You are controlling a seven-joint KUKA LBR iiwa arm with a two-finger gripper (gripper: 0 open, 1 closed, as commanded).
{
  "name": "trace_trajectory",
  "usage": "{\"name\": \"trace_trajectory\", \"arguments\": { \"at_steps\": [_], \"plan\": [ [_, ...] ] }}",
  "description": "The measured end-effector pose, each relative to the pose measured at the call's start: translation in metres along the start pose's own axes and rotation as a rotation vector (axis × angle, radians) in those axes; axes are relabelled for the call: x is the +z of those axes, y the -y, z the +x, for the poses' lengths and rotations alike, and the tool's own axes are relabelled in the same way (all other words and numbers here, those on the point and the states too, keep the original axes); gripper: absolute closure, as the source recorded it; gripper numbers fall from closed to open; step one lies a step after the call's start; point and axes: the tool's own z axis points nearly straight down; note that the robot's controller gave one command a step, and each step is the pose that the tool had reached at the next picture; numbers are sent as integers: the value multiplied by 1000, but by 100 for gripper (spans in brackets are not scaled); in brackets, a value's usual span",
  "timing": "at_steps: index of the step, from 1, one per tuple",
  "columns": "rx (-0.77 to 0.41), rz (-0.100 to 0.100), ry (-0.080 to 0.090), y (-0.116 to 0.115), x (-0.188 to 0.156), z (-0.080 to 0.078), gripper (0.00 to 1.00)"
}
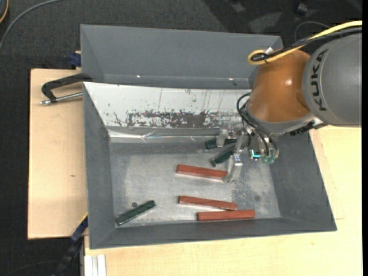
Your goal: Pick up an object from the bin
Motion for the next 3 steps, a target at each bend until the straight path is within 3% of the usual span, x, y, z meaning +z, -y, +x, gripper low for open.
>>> {"name": "trace_trajectory", "arguments": {
  "at_steps": [1, 2, 3],
  "plan": [
    [75, -2, 1, -39, 64, 0, 0],
    [106, -3, 15, -67, 28, 4, 0],
    [216, -1, 12, -40, 19, 9, 0]
  ]
}}
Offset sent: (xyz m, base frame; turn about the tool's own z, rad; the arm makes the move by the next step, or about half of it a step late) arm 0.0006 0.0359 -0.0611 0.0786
